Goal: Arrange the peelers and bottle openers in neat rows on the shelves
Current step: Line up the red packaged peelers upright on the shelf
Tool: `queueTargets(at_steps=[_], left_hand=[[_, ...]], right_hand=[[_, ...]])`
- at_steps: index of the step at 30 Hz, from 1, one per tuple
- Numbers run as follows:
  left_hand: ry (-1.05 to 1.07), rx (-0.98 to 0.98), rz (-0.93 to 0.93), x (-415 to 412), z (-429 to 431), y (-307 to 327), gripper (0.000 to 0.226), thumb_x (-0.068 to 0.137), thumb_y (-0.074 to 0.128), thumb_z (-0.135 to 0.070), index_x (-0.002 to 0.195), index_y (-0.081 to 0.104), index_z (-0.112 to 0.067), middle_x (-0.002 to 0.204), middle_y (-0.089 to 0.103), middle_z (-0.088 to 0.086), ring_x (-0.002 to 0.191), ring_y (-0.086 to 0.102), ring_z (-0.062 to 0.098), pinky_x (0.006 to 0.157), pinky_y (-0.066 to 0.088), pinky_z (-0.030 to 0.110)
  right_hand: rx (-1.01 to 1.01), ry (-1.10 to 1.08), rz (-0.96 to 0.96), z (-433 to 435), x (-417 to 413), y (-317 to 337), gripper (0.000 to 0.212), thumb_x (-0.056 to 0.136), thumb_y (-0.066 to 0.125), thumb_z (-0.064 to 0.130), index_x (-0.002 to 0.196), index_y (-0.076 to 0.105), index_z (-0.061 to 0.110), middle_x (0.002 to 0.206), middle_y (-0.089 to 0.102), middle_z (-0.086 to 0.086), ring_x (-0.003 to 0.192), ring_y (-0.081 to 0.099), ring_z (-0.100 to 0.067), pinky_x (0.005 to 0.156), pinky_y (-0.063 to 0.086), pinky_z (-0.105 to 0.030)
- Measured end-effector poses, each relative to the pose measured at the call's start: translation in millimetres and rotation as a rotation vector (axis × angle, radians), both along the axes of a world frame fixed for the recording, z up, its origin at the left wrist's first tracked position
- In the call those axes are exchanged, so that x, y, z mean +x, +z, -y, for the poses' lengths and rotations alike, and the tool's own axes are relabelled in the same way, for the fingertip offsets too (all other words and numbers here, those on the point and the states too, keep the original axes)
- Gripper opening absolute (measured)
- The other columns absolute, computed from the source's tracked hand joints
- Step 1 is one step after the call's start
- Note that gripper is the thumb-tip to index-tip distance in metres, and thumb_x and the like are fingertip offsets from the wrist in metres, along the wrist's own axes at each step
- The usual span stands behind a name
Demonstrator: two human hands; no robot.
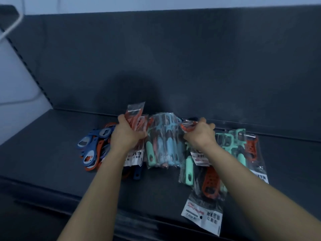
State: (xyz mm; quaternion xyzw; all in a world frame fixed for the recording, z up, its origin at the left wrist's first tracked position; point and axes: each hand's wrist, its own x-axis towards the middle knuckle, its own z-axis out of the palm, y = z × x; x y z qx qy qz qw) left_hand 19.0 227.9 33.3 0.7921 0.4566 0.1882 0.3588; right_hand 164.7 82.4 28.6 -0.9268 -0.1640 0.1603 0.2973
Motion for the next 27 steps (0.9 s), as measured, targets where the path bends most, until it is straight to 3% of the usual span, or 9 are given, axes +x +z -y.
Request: queueTargets(at_steps=[3,6,13,17,22,27], left_hand=[[0.009,0.044,-0.036,7.4,-1.1,-1.9,0.071,0.076,0.074,-0.020,0.129,0.029,-0.008,0.108,0.058,0.013,0.084,0.057,0.029,0.072,0.050,0.039],[-0.003,0.081,-0.058,11.6,2.6,0.6,0.063,0.077,0.071,-0.016,0.125,0.032,-0.011,0.104,0.060,0.016,0.085,0.061,0.034,0.076,0.053,0.046],[-0.079,0.228,0.069,22.0,42.8,30.2,0.068,0.072,0.071,-0.013,0.128,0.031,-0.019,0.093,0.056,0.005,0.082,0.058,0.029,0.079,0.051,0.047],[-0.209,0.172,0.113,37.8,78.7,39.0,0.066,0.072,0.073,-0.014,0.123,0.032,-0.025,0.083,0.054,-0.007,0.076,0.060,0.021,0.073,0.055,0.043],[-0.367,0.084,0.066,59.7,126.4,21.0,0.065,0.073,0.071,-0.008,0.121,0.033,-0.028,0.084,0.061,-0.004,0.065,0.064,0.016,0.055,0.057,0.036],[-0.439,0.091,-0.026,69.2,158.8,0.8,0.058,0.074,0.068,-0.014,0.114,0.030,-0.030,0.082,0.059,-0.002,0.062,0.063,0.017,0.058,0.056,0.038]], right_hand=[[-0.031,-0.009,0.055,11.3,5.8,3.1,0.064,0.078,0.064,0.016,0.132,0.032,0.003,0.129,0.044,-0.023,0.117,0.045,-0.042,0.098,0.043,-0.045],[-0.056,-0.021,0.166,25.4,9.1,5.1,0.055,0.077,0.060,0.012,0.125,0.034,0.004,0.115,0.058,-0.020,0.112,0.049,-0.040,0.087,0.044,-0.037],[-0.114,-0.100,0.325,66.6,23.7,9.5,0.043,0.078,0.058,0.013,0.115,0.039,0.006,0.110,0.059,-0.021,0.107,0.050,-0.041,0.088,0.037,-0.039],[-0.102,-0.193,0.254,97.0,35.5,2.8,0.044,0.081,0.056,0.013,0.122,0.040,0.006,0.118,0.055,-0.022,0.115,0.043,-0.041,0.092,0.038,-0.041],[-0.014,-0.260,0.173,123.8,50.4,-7.7,0.043,0.084,0.056,0.016,0.124,0.043,0.007,0.121,0.054,-0.021,0.117,0.043,-0.040,0.096,0.038,-0.042],[0.013,-0.229,0.031,137.6,58.3,-12.4,0.066,0.084,0.064,0.034,0.138,0.033,0.012,0.124,0.056,-0.018,0.118,0.049,-0.037,0.096,0.045,-0.044]])
